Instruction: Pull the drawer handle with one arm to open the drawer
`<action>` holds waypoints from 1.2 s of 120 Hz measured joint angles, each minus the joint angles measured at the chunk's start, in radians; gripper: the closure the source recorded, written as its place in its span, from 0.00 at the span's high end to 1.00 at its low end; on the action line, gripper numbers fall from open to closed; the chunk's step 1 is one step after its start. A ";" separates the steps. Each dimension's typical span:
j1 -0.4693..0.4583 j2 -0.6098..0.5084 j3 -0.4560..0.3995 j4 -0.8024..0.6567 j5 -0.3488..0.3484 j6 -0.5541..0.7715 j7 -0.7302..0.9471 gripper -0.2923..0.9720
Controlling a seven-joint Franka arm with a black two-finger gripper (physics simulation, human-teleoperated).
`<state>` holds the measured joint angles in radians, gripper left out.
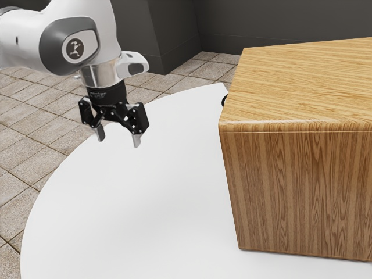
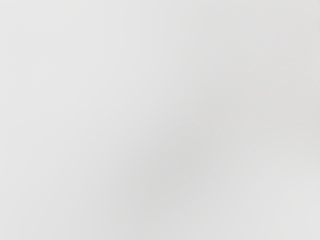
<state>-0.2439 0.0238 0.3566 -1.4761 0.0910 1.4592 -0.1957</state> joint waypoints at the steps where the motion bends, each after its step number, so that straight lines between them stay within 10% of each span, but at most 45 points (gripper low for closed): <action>1: -0.002 0.000 0.000 0.000 0.000 0.001 -0.001 0.77; 37: -0.067 -0.120 0.034 0.062 -0.026 0.021 -0.020 0.77; 71: 0.088 0.037 0.140 0.064 -0.072 0.181 -0.028 0.77; 115: -0.006 0.054 0.132 0.014 -0.182 0.409 -0.037 0.77; 144: 0.005 0.011 0.133 -0.075 -0.398 0.516 -0.042 0.77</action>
<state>-0.2393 0.0344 0.4892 -1.5514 -0.3067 1.9749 -0.2381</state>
